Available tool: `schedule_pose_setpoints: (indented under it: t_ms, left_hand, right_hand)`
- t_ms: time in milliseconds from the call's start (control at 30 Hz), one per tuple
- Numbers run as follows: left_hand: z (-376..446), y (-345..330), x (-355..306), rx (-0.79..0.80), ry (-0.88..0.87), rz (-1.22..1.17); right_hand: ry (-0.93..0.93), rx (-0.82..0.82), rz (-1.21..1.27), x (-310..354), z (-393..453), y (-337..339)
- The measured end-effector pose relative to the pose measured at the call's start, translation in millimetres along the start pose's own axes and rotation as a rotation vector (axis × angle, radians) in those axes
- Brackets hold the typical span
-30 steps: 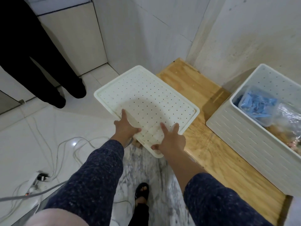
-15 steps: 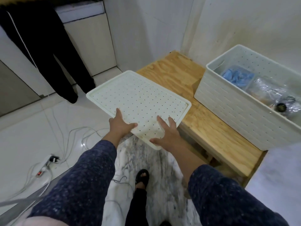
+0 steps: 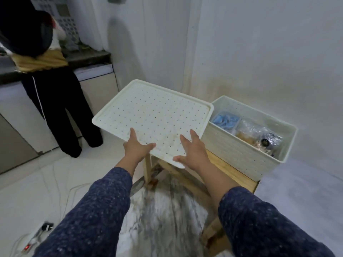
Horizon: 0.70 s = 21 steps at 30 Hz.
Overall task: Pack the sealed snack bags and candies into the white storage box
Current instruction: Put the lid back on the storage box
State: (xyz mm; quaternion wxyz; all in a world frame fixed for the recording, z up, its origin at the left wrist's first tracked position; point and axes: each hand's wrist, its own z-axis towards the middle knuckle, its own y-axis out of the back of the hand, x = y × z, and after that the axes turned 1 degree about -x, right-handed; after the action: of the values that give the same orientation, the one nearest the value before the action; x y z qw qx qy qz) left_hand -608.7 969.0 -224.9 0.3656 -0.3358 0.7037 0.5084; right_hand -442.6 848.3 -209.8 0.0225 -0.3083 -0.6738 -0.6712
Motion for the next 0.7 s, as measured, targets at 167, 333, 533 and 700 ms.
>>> schedule_pose_setpoints:
  t_ms: [167, 333, 533, 700]
  left_hand:
    - [4, -27, -54, 0.07, -0.112, -0.012]
    - [0, -83, -102, 0.182, -0.216, 0.022]
    - [-16, -167, -132, 0.345, -0.22, 0.018]
    - [-33, -235, -143, 0.38, -0.221, 0.1]
  right_hand:
    - [-0.059, -0.104, -0.042, -23, 1, 45]
    - [-0.167, -0.2, -0.062, -68, -8, 83]
    - [-0.304, -0.228, -0.091, -140, -29, 117]
    - [-0.378, -0.187, -0.083, -205, -38, 130]
